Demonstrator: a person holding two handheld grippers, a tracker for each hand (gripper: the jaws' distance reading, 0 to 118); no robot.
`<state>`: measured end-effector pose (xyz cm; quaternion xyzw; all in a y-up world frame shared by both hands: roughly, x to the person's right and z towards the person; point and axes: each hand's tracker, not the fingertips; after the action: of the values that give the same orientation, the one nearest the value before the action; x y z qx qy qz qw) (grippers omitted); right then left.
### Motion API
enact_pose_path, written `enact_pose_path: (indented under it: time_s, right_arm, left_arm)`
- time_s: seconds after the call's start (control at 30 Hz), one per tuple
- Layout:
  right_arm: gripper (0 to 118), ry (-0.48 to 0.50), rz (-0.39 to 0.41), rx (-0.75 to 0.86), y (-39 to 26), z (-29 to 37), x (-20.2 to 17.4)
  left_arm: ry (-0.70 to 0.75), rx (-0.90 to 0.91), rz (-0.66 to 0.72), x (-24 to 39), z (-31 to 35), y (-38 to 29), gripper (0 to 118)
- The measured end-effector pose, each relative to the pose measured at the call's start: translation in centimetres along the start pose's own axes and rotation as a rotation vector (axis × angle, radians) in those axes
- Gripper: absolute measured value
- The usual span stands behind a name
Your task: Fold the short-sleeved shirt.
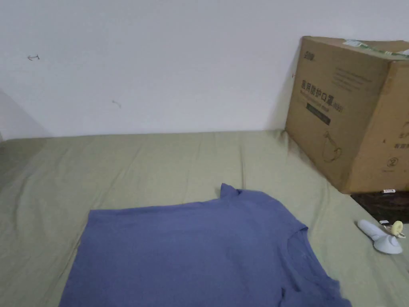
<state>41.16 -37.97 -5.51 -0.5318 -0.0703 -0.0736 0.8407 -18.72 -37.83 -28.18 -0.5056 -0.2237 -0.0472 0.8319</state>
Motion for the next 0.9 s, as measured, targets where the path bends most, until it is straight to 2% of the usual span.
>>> enact_pose_path:
  time_s: [0.2, 0.23, 0.27, 0.3, 0.33, 0.37, 0.4, 0.43, 0.47, 0.53, 0.67, 0.77, 0.8, 0.83, 0.87, 0.9]
  right_arm:
    - [0, 0.022, 0.011, -0.094, -0.6, 1.1, 0.1]
    - [0, 0.026, -0.012, -0.096, -0.6, 1.2, 0.2]
    - [1, 0.034, -0.067, -0.082, -0.5, 1.4, 0.3]
    - [5, 0.095, -0.123, -0.055, -0.6, 1.8, 0.6]
    - [21, 0.138, -0.163, -0.049, -0.6, 2.0, 0.7]
    - [68, 0.147, -0.199, -0.049, -0.5, 2.2, 0.7]
    - [97, 0.124, -0.198, -0.052, -0.4, 2.6, 0.4]
    - [108, 0.104, -0.198, -0.023, -0.4, 3.2, 0.0]
    - [108, 0.072, -0.182, 0.01, 0.0, 3.8, -0.4]
    - [108, 0.026, -0.149, 0.038, 0.9, 5.1, -1.4]
    - [108, 0.0, -0.075, 0.286, 3.2, 9.7, -4.9]
    - [108, 0.069, -0.036, 0.532, 4.4, 13.4, -7.9]
    - [105, 0.094, -0.05, 0.623, 4.7, 14.2, -8.9]
    - [99, 0.107, -0.064, 0.696, 4.9, 14.9, -9.8]
    - [75, 0.124, -0.079, 0.764, 5.1, 15.4, -10.7]
    - [41, 0.144, -0.092, 0.843, 5.4, 16.0, -11.7]
  left_arm:
    - [0.0, -0.042, -0.027, -0.4, 1.6, -1.3, 0]
    - [-0.003, -0.046, -0.03, -0.5, 1.7, -1.3, 0]
    - [-0.014, -0.054, -0.024, -0.5, 1.9, -1.4, 0]
    - [-0.028, -0.059, -0.008, -0.6, 2.1, -1.3, 1]
    - [-0.046, -0.059, 0.013, -0.7, 2.4, -1.3, 7]
    - [-0.075, -0.031, 0.042, -0.8, 3.0, -1.2, 33]
    - [-0.093, -0.003, 0.057, -0.8, 3.5, -1.2, 69]
    - [-0.121, 0.009, 0.078, -0.9, 3.9, -1.1, 100]
    - [-0.158, 0.033, 0.101, -0.8, 4.7, -0.9, 108]
    - [-0.217, 0.073, 0.142, -0.7, 6.2, -0.2, 106]
    - [-0.189, 0.245, 0.103, 2.1, 10.4, 2.0, 106]
    - [-0.125, 0.448, 0.094, 4.7, 14.1, 3.3, 104]
    - [-0.116, 0.531, 0.102, 5.8, 15.1, 3.6, 101]
    - [-0.1, 0.615, 0.104, 6.8, 15.9, 3.8, 92]
    - [-0.09, 0.682, 0.099, 7.7, 16.6, 4.1, 66]
    - [-0.088, 0.743, 0.091, 8.6, 16.8, 4.4, 37]
